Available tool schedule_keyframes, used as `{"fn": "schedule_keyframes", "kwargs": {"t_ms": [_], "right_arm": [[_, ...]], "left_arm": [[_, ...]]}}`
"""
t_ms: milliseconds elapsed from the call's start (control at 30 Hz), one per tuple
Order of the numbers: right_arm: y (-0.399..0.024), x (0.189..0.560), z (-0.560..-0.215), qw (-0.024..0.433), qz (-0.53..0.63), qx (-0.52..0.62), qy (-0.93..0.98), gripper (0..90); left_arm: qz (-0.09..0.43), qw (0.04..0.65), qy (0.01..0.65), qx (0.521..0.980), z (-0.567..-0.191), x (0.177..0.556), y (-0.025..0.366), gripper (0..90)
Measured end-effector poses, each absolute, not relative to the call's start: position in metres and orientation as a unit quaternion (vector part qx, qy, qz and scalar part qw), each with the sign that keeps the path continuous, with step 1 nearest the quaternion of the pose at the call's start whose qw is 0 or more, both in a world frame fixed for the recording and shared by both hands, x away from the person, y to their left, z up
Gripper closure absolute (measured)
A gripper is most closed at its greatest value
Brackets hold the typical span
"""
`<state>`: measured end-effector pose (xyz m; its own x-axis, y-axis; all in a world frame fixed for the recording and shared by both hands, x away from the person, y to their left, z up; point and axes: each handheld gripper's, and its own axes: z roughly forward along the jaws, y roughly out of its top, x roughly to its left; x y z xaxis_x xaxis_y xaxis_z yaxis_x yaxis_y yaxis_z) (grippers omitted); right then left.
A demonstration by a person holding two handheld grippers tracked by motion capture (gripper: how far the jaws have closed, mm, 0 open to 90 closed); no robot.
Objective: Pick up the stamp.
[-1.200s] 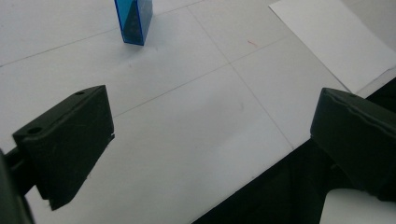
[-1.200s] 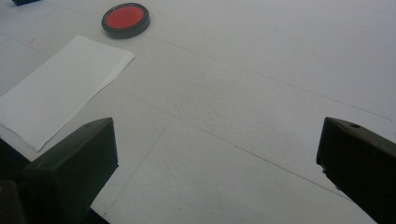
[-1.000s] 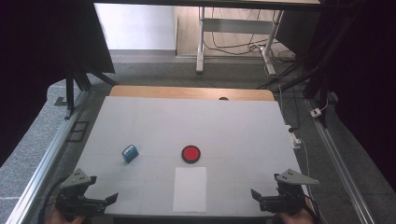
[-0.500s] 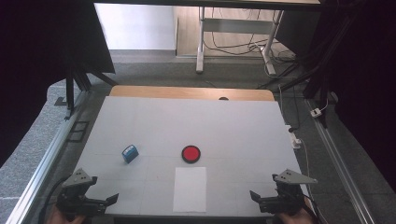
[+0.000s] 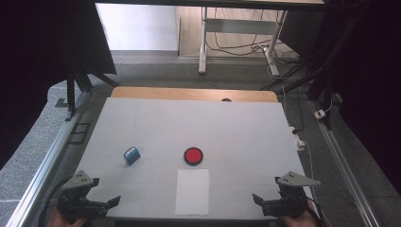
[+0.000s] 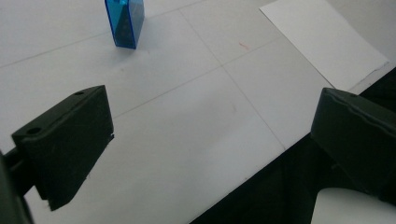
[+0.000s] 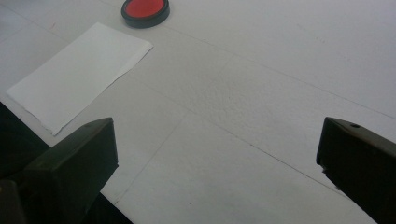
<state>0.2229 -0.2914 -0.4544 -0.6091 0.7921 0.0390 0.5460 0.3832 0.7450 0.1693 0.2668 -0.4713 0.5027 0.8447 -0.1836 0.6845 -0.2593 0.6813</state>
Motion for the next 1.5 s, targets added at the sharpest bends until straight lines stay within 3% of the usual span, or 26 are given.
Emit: {"fn": "schedule_keyframes", "kwargs": {"t_ms": [767,1233,1500], "right_arm": [[-0.290,0.222,-0.455,0.166,0.374,0.402,0.819,0.0],[-0.290,0.222,-0.455,0.165,0.374,0.402,0.820,0.0],[-0.290,0.223,-0.455,0.165,0.372,0.401,0.821,0.0]], "left_arm": [[0.110,0.396,0.454,0.791,-0.470,0.192,0.266,0.0],[0.137,0.399,0.461,0.781,-0.471,0.213,0.264,0.0],[0.123,0.391,0.474,0.780,-0.473,0.231,0.265,0.0]]}}
